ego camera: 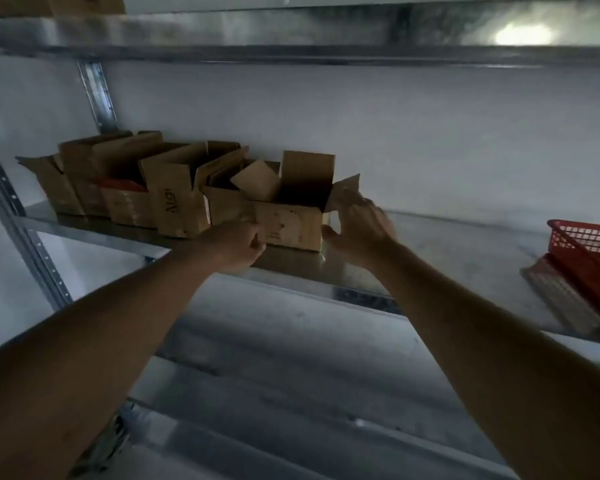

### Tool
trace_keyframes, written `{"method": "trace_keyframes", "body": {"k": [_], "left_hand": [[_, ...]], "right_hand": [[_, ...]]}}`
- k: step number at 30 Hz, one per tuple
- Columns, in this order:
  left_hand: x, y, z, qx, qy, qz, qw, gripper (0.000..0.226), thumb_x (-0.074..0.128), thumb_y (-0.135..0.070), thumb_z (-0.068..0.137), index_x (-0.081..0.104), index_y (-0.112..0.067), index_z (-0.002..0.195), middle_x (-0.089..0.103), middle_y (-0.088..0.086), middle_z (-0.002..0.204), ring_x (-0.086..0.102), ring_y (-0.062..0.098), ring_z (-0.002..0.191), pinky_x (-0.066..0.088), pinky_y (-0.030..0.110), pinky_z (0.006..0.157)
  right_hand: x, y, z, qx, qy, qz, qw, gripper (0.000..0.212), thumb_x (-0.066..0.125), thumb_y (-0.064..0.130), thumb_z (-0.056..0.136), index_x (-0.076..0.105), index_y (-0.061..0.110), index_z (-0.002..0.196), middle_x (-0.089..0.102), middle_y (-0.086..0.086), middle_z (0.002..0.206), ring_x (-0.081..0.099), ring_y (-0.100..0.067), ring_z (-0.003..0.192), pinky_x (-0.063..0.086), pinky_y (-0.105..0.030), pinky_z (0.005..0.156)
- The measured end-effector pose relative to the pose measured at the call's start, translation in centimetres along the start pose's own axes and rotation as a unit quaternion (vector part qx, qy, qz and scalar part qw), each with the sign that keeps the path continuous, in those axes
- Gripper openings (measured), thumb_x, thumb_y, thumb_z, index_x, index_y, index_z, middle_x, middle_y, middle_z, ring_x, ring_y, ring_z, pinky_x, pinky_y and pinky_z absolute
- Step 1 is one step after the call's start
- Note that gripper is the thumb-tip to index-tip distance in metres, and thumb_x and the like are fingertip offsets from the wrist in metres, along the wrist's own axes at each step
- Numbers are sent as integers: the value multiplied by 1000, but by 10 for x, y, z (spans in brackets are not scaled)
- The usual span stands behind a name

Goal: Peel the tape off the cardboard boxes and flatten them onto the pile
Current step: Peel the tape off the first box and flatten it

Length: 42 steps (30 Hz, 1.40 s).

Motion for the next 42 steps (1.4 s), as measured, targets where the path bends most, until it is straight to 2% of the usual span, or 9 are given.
{"method": "trace_keyframes", "body": {"k": [6,10,14,22,26,32,35,39,42], "left_hand": [[10,13,31,-10,-18,25,999,39,48,-39,108,56,-12,135,57,7,142,60,24,120,53,43,96],[11,18,46,-13,-38,-7,999,30,51,-34,108,63,-10,121,67,4,111,65,17,95,57,41,87],[3,17,51,9,-88,-21,996,30,55,-29,106,64,-6,124,65,7,120,64,21,106,55,40,93],[15,2,54,42,-77,-52,995,15,51,-28,106,64,-21,103,66,-5,97,65,7,81,57,33,78],[9,-19,55,81,-114,-62,988,10,55,-23,105,60,-22,114,56,-17,84,58,2,72,41,17,66],[12,-27,54,86,-128,-11,988,23,55,-21,105,60,-23,127,69,-1,114,66,12,94,54,29,84],[31,-7,64,-6,-50,-10,999,23,49,-31,108,57,-19,126,70,3,105,67,15,87,56,34,79],[36,7,73,-40,-24,49,998,46,42,-43,109,45,-15,144,69,10,103,67,25,89,57,44,86],[41,4,77,-20,11,17,1000,35,45,-40,108,60,-13,125,67,4,95,64,17,82,54,38,76]], "right_hand": [[30,0,45,-25,42,32,998,47,69,45,92,62,24,133,66,1,124,65,-21,106,56,-38,90],[48,-5,58,-12,49,46,998,18,64,31,97,67,29,115,70,4,100,66,-18,87,57,-34,74],[48,-18,67,13,19,30,999,8,56,17,103,55,25,102,56,4,80,57,-17,70,36,-27,52],[32,-42,32,10,-21,51,998,30,50,14,107,64,26,130,64,-5,114,61,-23,92,42,-27,67],[25,-51,12,12,-13,34,999,42,51,14,108,58,30,146,63,-8,129,63,-24,105,49,-26,78],[17,-54,-1,28,-25,63,997,34,54,17,106,65,27,137,64,-8,130,62,-24,110,42,-14,75],[16,-54,-4,35,-36,73,996,35,55,13,105,66,26,136,64,-8,130,62,-24,111,50,-23,80],[15,-58,-4,50,-53,70,995,37,57,14,104,64,25,139,63,-8,133,62,-26,112,57,-32,87],[11,-67,-4,80,-82,78,990,40,55,7,104,65,24,139,63,-9,129,62,-26,109,52,-27,81]]}}
Point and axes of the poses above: each hand's wrist, its own z-axis towards the middle knuckle, its own x-axis out of the palm, y = z × x, the point moved 10 cm from there along z, towards the middle knuckle
